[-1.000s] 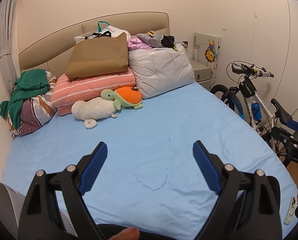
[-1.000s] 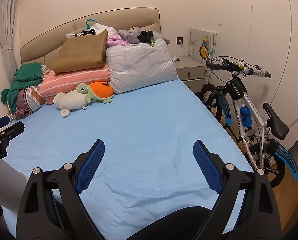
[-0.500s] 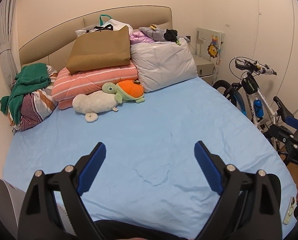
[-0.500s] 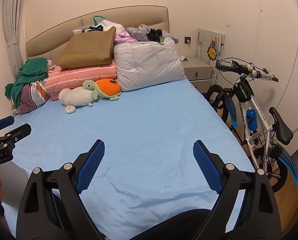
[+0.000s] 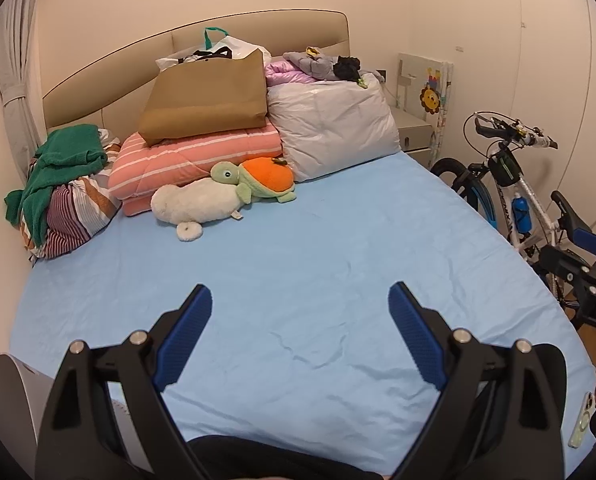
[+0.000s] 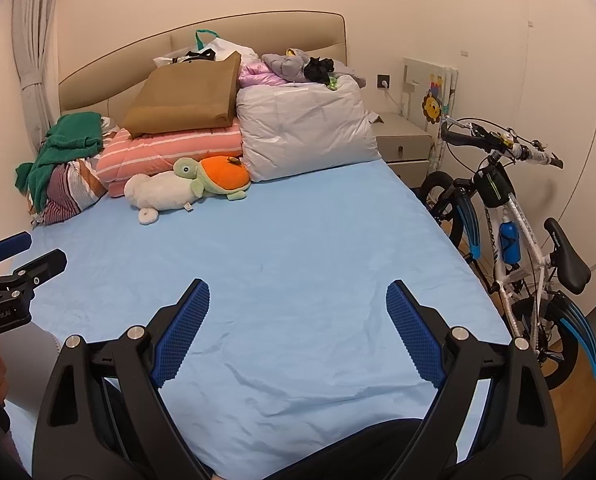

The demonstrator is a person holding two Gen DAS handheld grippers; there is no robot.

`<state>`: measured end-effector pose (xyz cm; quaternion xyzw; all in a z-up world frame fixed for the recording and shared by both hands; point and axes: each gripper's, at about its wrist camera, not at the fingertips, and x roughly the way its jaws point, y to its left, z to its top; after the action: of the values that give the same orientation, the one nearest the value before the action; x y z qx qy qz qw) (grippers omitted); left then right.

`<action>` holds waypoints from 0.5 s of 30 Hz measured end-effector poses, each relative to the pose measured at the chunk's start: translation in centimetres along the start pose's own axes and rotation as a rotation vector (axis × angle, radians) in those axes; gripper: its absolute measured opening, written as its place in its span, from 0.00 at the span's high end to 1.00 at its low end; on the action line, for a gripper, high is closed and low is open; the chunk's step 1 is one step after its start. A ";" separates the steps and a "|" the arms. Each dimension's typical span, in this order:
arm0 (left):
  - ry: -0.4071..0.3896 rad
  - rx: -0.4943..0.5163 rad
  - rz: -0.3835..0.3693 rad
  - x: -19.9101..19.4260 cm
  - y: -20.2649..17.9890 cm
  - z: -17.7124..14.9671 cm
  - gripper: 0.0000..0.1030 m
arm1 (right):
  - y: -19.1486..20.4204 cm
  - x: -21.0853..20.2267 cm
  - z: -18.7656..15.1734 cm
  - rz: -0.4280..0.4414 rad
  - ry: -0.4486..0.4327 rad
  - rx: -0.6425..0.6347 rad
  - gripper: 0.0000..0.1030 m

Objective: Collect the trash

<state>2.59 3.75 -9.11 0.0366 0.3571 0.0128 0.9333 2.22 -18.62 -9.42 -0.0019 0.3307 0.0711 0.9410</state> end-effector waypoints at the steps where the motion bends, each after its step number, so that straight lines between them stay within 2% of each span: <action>1: 0.000 0.000 0.000 0.0 0.0 0.0 0.13 | 0.0 0.0 0.0 0.001 -0.001 0.000 0.16; 4: -0.003 0.005 -0.005 -0.1 -0.1 0.0 0.13 | -0.1 0.0 0.1 0.003 -0.001 -0.002 0.16; 9: -0.009 -0.014 -0.076 -0.2 0.2 -0.1 0.13 | 0.0 -0.1 0.1 0.003 -0.002 -0.001 0.16; 15: -0.008 -0.008 -0.056 -0.2 0.0 -0.2 0.13 | 0.1 0.0 0.2 0.008 0.005 0.000 0.16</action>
<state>2.36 3.73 -9.13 0.0231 0.3540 -0.0122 0.9349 2.36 -18.54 -9.28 -0.0006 0.3332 0.0748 0.9399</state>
